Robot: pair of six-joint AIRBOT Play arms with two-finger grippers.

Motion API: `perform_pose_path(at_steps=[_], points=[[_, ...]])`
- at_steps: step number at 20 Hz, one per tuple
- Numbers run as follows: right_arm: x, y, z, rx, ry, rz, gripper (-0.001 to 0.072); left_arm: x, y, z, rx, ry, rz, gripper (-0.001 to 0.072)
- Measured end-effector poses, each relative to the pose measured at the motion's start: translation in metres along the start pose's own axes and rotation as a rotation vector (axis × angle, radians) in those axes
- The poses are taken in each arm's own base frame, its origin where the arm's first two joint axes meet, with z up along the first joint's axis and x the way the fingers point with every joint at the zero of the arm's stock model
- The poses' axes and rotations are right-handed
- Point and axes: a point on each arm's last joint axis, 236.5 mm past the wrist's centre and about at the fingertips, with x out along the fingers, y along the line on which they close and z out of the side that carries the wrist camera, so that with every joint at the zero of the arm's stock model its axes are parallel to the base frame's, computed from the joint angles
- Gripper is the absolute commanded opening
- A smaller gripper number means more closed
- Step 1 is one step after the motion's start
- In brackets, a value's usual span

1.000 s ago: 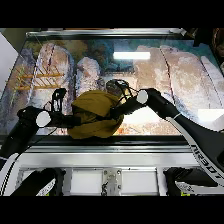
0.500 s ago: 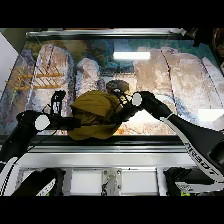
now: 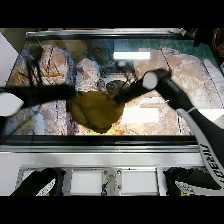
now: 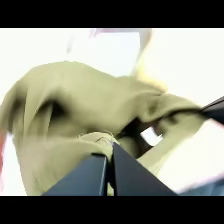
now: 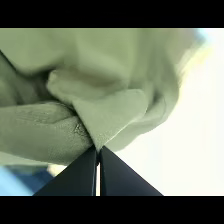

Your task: Fold the clothes and pants, and hang the long-sleeved shirts on hangers.

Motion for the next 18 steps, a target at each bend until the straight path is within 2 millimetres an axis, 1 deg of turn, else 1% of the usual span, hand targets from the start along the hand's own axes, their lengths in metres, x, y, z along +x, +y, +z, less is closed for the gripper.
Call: perform_pose_path(at_steps=[1, 2, 3, 4, 5, 6, 7, 8, 9, 10, 11, 12, 13, 14, 16, 17, 18], points=[[-0.042, -0.003, 0.038, -0.007, -0.126, -0.026, 0.0012, -0.020, -0.023, 0.039, 0.028, -0.101, -0.050, 0.0014], [-0.088, -0.003, 0.071, -0.020, -0.254, -0.049, 0.0012, -0.047, -0.051, 0.081, 0.069, -0.219, -0.111, 0.0014], [-0.129, -0.002, 0.095, -0.029, -0.367, -0.069, 0.0012, -0.069, -0.075, 0.111, 0.108, -0.306, -0.160, 0.0014], [-0.173, 0.002, 0.115, -0.036, -0.485, -0.086, 0.0012, -0.092, -0.099, 0.139, 0.152, -0.394, -0.210, 0.0014], [-0.212, 0.005, 0.128, -0.043, -0.587, -0.106, 0.0012, -0.110, -0.119, 0.159, 0.189, -0.465, -0.249, 0.0014], [-0.242, 0.007, 0.136, -0.043, -0.665, -0.122, 0.0012, -0.125, -0.135, 0.174, 0.219, -0.526, -0.283, 0.0014], [-0.267, 0.006, 0.138, -0.037, -0.724, -0.147, 0.0012, -0.132, -0.145, 0.184, 0.243, -0.570, -0.297, 0.0014], [-0.283, 0.003, 0.138, -0.027, -0.761, -0.174, 0.0012, -0.131, -0.148, 0.189, 0.255, -0.593, -0.299, 0.0014], [-0.291, -0.003, 0.135, -0.014, -0.773, -0.205, 0.0011, -0.123, -0.146, 0.191, 0.265, -0.600, -0.282, 0.0014], [-0.290, -0.011, 0.129, 0.005, -0.757, -0.235, 0.0011, -0.112, -0.140, 0.188, 0.265, -0.588, -0.265, 0.0014], [-0.280, -0.020, 0.119, 0.028, -0.712, -0.258, 0.0011, -0.095, -0.131, 0.181, 0.260, -0.556, -0.242, 0.0014], [-0.264, -0.029, 0.106, 0.047, -0.645, -0.280, 0.0011, -0.074, -0.119, 0.168, 0.244, -0.502, -0.217, 0.0014], [-0.241, -0.038, 0.089, 0.069, -0.560, -0.296, 0.0011, -0.051, -0.105, 0.150, 0.229, -0.431, -0.187, 0.0014], [-0.216, -0.044, 0.070, 0.084, -0.467, -0.307, 0.0011, -0.026, -0.091, 0.127, 0.214, -0.343, -0.156, 0.0014], [-0.157, -0.052, 0.019, 0.115, -0.261, -0.316, 0.0012, 0.026, -0.062, 0.060, 0.195, -0.132, -0.097, 0.0014], [-0.133, -0.052, -0.007, 0.128, -0.172, -0.314, 0.0012, 0.049, -0.048, 0.019, 0.185, -0.020, -0.071, 0.0014], [-0.106, -0.050, -0.037, 0.142, -0.076, -0.311, 0.0012, 0.068, -0.037, -0.022, 0.178, 0.084, -0.052, 0.0014]])
